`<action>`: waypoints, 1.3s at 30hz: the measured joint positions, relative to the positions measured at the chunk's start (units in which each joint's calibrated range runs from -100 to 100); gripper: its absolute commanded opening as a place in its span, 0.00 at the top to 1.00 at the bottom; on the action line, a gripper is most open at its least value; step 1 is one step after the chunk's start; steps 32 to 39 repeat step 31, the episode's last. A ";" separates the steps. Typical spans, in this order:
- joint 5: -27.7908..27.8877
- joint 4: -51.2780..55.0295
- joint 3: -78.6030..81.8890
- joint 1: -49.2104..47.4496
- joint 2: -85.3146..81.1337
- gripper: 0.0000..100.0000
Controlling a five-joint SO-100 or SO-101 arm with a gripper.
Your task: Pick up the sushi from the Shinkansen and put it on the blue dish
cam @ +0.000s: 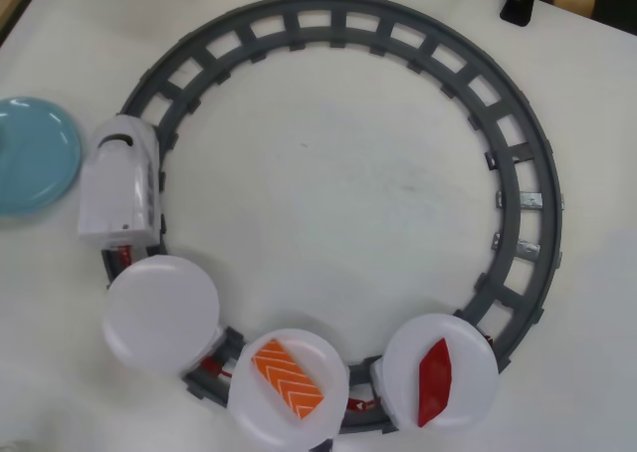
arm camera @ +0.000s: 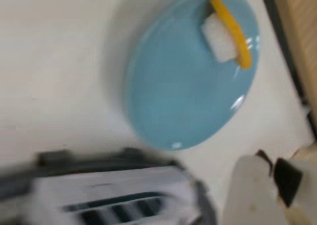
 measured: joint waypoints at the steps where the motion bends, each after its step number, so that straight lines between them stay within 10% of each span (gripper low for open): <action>1: -0.62 -1.09 3.20 -0.16 -2.78 0.97; 15: -4.29 -9.41 42.18 -4.66 -42.09 0.98; 39: -4.29 -7.48 52.33 -14.63 -58.79 0.97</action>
